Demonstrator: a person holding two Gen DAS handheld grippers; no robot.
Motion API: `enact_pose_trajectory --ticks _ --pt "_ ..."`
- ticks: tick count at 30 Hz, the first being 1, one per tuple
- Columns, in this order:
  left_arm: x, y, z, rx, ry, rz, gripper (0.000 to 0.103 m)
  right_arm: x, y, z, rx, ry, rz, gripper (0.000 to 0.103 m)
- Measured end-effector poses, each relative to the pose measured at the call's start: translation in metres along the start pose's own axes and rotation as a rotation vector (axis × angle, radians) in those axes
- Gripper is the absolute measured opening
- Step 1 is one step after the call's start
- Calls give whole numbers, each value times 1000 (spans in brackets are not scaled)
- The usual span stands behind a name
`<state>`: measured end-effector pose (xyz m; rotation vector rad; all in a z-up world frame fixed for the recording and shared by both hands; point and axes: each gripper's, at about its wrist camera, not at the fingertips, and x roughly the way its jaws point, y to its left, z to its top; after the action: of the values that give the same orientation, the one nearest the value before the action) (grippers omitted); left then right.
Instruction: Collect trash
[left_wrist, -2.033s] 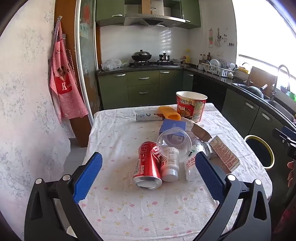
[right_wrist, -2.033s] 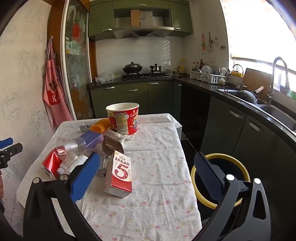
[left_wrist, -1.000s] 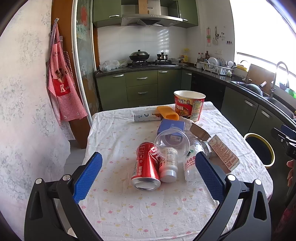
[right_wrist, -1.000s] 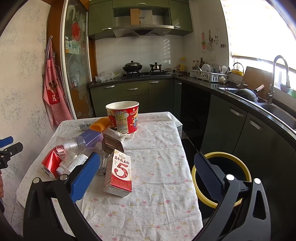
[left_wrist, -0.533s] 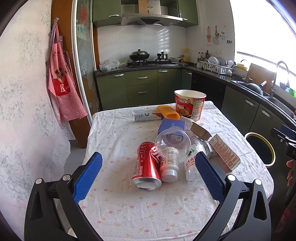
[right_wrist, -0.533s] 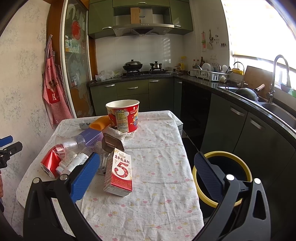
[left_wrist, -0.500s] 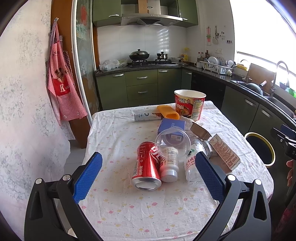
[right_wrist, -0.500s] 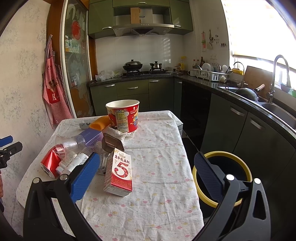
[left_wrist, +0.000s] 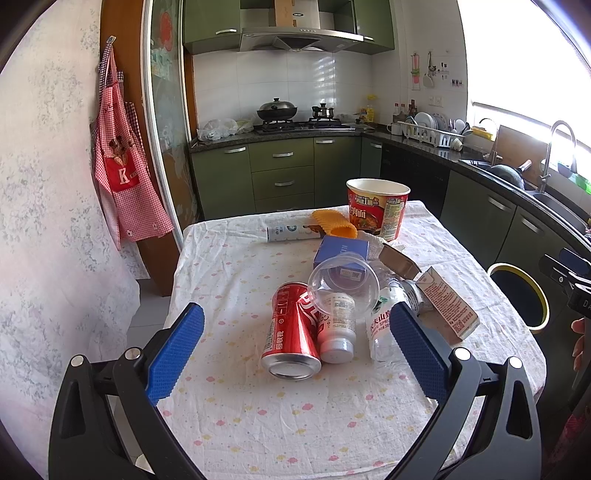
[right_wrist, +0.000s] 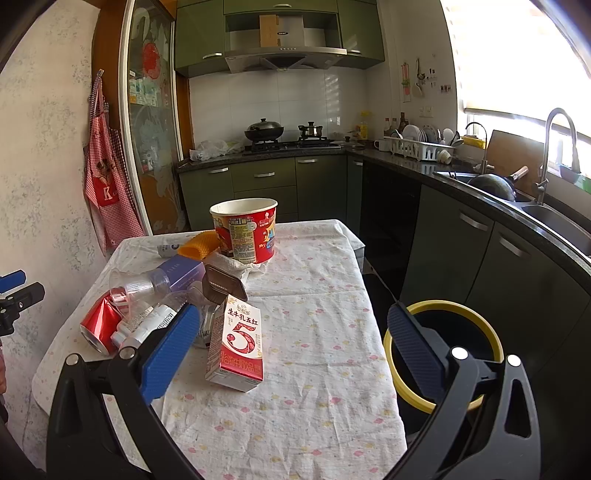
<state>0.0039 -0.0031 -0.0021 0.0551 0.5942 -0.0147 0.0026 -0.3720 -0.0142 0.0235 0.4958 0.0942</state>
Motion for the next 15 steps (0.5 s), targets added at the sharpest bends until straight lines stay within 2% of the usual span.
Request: enact_pose_trajectory --ticks 15 --pt "0 -2 -1 4 1 0 99 1 -1 0 1 2 1 97"
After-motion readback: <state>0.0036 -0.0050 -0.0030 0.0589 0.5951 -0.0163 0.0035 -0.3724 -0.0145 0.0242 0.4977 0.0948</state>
